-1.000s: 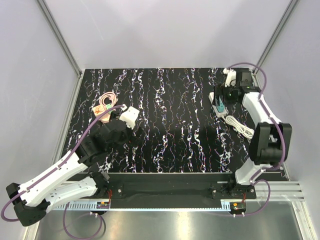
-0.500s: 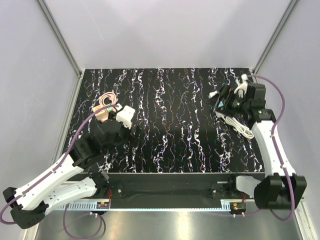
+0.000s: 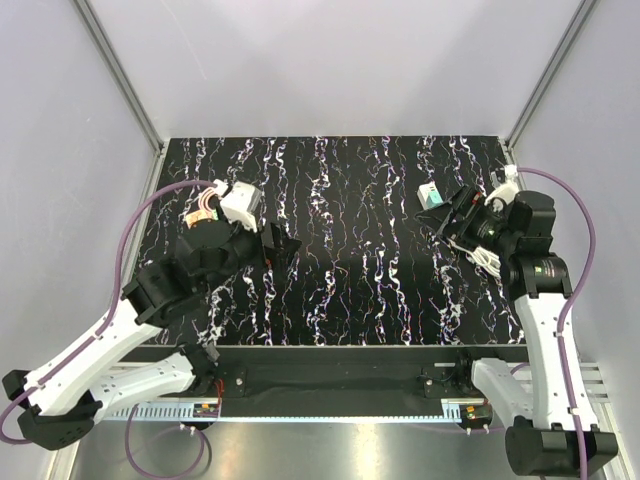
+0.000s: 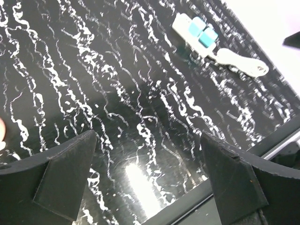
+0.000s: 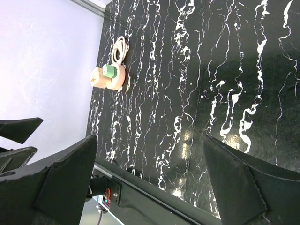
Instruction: Insert the plug
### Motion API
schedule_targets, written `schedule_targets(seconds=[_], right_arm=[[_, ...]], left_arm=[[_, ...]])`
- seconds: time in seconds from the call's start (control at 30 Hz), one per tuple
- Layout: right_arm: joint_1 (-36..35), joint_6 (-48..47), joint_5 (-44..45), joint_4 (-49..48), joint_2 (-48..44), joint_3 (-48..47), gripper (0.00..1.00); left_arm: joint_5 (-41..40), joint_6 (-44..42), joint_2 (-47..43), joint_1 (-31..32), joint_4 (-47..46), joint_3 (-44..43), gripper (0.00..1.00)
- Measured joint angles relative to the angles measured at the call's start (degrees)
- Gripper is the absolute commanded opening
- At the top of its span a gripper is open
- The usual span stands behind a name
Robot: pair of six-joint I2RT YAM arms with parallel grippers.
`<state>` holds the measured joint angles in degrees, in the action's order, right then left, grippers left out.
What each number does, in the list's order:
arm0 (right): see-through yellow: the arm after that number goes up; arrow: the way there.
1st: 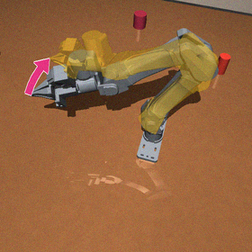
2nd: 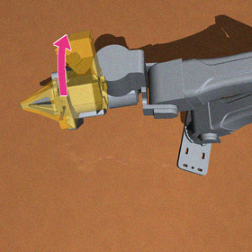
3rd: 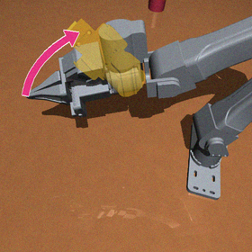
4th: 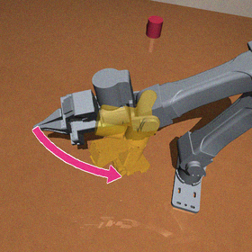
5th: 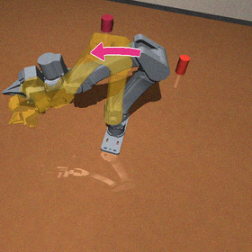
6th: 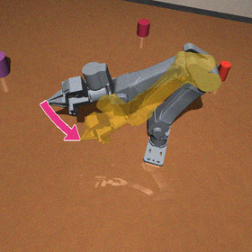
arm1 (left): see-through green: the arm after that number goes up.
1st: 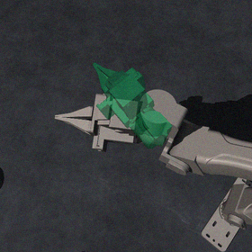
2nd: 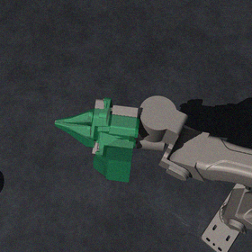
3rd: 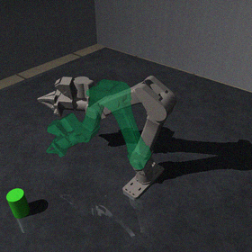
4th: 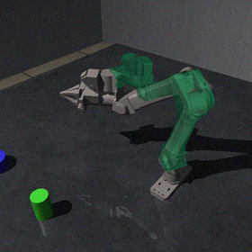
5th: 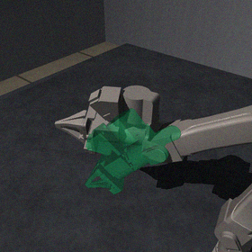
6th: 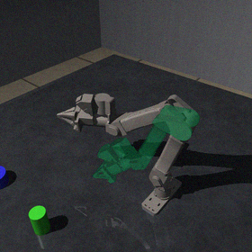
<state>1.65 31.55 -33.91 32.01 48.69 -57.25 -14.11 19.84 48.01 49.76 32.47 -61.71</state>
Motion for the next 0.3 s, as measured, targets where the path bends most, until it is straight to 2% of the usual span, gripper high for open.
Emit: schedule_targets(seconds=[0.3], right_arm=[[0.0,-0.04,-0.26,0.76,1.86,-0.35,1.0]], left_arm=[[-0.24,2.25,-1.62,0.0,-0.98,0.22,0.99]])
